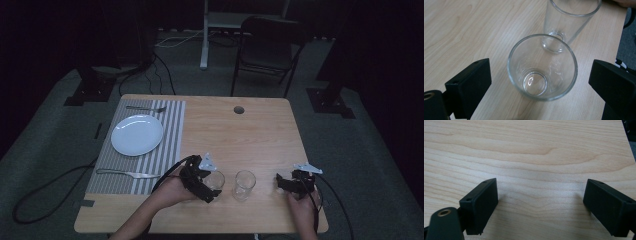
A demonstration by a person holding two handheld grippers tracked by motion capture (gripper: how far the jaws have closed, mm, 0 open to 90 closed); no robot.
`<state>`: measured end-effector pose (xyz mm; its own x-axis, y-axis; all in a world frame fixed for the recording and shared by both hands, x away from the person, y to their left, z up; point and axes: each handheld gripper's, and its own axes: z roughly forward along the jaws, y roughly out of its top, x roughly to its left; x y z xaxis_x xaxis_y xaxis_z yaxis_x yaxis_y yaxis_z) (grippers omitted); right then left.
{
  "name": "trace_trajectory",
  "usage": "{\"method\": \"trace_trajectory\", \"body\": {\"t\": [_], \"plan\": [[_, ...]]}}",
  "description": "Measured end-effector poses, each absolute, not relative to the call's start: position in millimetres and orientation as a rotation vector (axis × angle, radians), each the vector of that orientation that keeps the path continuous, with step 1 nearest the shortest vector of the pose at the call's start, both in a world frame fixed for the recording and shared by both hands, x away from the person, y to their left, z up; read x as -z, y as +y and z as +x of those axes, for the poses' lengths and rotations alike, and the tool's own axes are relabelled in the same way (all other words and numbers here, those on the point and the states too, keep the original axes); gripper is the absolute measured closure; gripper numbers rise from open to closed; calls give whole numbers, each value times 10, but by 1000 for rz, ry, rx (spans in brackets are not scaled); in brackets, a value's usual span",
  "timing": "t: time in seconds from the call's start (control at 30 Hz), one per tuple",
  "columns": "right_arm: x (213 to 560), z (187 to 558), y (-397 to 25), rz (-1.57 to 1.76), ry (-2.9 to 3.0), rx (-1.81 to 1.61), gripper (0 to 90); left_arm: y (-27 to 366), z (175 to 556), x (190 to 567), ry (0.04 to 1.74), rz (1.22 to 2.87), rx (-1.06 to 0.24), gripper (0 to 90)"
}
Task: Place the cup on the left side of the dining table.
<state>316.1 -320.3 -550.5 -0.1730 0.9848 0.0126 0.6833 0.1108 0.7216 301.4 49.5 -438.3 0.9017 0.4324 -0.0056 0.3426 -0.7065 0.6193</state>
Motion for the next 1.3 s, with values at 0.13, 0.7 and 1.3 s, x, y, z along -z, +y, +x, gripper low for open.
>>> {"method": "trace_trajectory", "body": {"t": [0.13, 0.7, 1.3], "plan": [[5505, 3161, -3203, 1617, 1916, -829, 121, 441, 3020, 4400, 544, 2450, -185, 49], [5505, 3161, -3203, 1617, 1916, -829, 121, 271, 3118, 4426, 560, 2607, -146, 127], [5504, 3161, -3207, 1614, 1920, -831, 121, 157, 3181, 4334, 489, 2717, -144, 290]]}}
